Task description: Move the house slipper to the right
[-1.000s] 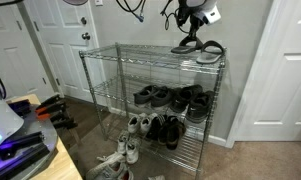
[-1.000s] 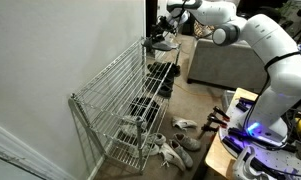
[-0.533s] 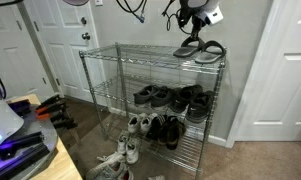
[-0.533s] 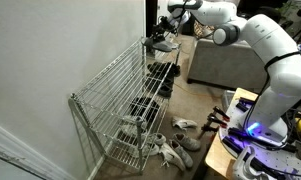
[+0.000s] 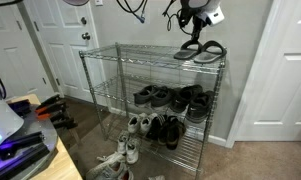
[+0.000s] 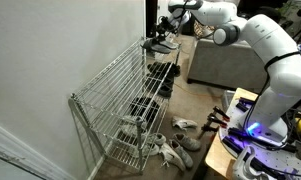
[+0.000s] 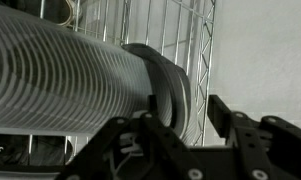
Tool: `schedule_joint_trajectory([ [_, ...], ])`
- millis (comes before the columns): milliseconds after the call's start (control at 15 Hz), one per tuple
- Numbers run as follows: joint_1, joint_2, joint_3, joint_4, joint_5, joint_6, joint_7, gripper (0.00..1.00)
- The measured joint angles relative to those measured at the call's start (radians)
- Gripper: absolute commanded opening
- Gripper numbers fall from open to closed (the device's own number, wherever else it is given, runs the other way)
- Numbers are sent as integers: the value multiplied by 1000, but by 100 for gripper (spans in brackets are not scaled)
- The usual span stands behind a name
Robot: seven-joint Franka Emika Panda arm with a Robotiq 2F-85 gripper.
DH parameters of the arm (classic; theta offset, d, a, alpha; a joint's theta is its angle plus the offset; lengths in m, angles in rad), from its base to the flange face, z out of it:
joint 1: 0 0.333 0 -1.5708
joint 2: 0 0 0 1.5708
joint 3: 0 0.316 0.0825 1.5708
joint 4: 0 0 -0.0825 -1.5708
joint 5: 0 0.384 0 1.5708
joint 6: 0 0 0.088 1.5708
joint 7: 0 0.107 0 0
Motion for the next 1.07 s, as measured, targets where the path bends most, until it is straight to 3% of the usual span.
schedule_joint_trajectory([
  [200, -5, 0, 1, 0, 0, -1, -1, 99],
  [733, -61, -56, 0, -15, 0, -111, -9, 100],
  [1067, -102, -143, -24, -86, -1, -164, -19, 100],
])
